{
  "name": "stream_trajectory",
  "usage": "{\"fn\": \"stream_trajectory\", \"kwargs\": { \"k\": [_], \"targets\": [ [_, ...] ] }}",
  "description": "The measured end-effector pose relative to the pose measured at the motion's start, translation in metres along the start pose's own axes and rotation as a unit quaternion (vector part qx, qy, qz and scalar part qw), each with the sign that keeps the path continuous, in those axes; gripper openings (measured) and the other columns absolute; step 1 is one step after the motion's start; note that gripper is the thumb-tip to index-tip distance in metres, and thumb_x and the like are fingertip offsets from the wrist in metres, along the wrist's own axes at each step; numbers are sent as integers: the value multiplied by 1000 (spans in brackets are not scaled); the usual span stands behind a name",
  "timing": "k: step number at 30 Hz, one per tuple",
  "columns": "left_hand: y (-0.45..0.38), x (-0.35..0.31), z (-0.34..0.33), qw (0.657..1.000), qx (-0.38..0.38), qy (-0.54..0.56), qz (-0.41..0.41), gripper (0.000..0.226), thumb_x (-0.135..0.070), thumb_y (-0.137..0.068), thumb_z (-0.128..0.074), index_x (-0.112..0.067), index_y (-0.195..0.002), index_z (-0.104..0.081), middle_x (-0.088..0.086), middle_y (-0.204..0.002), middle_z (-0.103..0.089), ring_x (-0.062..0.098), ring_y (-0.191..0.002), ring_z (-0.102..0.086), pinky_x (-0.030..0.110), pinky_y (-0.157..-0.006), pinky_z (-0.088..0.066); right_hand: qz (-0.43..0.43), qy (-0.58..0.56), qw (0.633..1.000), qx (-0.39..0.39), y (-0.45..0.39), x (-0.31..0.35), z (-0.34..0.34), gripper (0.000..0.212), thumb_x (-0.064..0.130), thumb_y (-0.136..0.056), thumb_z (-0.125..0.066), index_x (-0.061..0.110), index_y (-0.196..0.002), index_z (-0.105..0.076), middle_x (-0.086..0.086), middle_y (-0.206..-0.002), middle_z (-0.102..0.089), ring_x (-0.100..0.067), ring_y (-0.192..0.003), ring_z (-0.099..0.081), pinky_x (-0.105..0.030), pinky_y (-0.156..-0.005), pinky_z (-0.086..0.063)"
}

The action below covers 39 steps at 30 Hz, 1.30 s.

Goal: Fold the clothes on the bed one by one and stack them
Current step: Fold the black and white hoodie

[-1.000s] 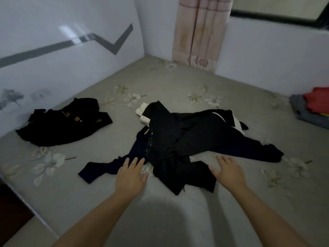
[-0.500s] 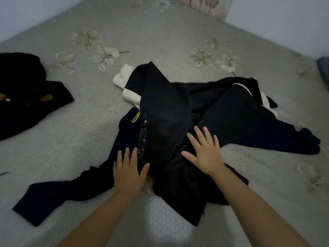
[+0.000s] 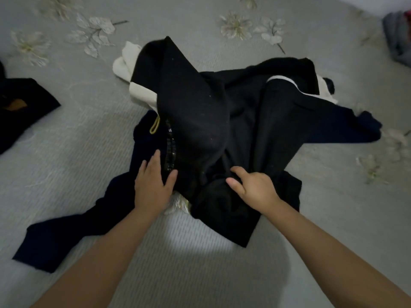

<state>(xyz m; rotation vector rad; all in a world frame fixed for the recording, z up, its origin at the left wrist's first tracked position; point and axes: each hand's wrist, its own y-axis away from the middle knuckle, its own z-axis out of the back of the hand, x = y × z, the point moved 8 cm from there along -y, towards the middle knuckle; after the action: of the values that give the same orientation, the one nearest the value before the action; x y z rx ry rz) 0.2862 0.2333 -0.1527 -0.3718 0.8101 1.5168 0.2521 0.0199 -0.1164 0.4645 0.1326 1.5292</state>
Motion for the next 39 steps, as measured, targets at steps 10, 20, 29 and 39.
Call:
{"fn": "stream_trajectory", "kwargs": {
  "k": [10, 20, 29, 39],
  "targets": [
    [27, 26, 41, 998, -20, 52, 7, 63, -28, -94, -45, -8, -145, -14, 12, -149, -27, 29, -136, -25, 44, -113, -22, 182, 30, 969, -163, 16, 68, 24, 69, 70, -75, -35, 17, -114, -54, -11, -97, -62, -27, -96, -53, -34, -82, -42],
    [25, 41, 73, 994, -64, 86, 29, 60, -18, -95, -43, -4, -144, -12, 15, -149, -25, 23, -137, -25, 23, -107, -15, 388, 184, 887, -172, -55, 147, 20, 51, 55, -73, -36, 19, -47, -63, 4, -54, -56, -17, -63, -53, -32, -68, -37],
    [-23, -38, 116, 986, -112, 120, 3, 56, -16, -97, -37, -3, -145, -12, 17, -147, -28, 26, -135, -29, 24, -105, -19, -297, -287, 845, -339, -136, -29, 242, 50, 30, -99, -33, 1, -139, -26, -18, -144, -30, -31, -132, -30, -36, -103, -25],
    [-66, -60, 34, 947, -69, 284, 131, 76, -29, -94, -47, -23, -146, 8, 10, -147, -29, 25, -129, -38, 28, -98, -32, 28, 10, 995, -100, -182, 12, 108, 52, 39, -95, -41, 10, -138, -37, -11, -145, -34, -27, -138, -21, -42, -112, -20]
  ]
}}
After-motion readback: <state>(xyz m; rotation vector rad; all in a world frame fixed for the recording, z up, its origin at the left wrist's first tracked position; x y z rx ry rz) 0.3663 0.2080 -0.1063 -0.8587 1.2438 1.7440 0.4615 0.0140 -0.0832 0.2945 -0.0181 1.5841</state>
